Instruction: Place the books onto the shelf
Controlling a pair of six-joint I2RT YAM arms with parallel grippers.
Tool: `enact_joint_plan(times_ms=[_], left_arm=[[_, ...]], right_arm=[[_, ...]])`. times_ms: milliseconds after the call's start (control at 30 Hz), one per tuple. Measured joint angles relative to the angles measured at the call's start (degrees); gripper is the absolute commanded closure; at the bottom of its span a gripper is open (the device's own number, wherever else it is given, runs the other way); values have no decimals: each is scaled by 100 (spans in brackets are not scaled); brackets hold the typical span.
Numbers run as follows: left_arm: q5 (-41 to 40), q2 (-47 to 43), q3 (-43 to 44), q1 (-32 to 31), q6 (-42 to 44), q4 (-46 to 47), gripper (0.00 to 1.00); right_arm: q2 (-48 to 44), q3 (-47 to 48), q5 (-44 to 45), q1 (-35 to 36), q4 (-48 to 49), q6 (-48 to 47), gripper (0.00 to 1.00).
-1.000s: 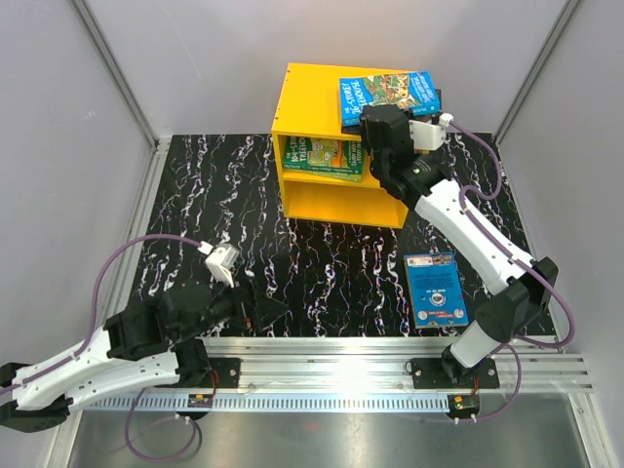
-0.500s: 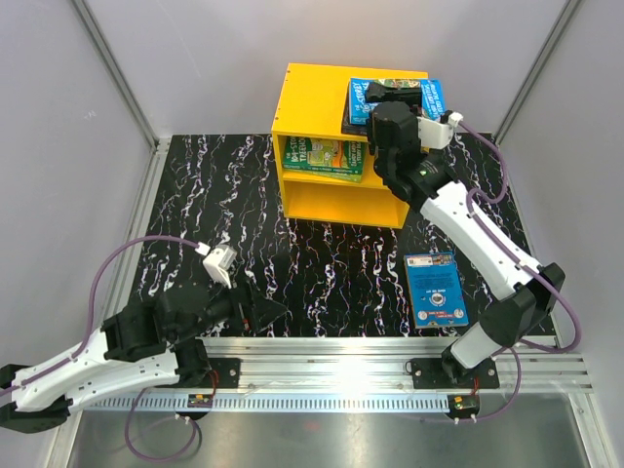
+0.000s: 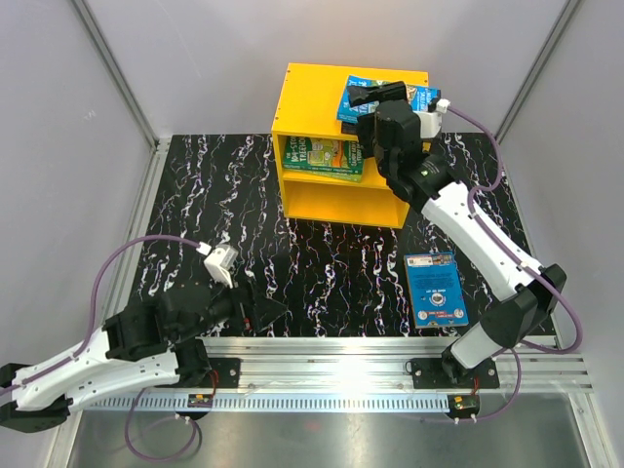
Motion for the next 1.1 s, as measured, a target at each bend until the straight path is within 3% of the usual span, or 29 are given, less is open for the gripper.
enact_joint_plan(times_ms=[633,1100], left_arm=[[-35,175,-173,-2,2,61,3],[-44,625,-173,-2,39,315,2]], right_arm=[[-557,-675,-1606,-717,275,-109,0],[-376,-977,-3853,-929,599,-15,0]])
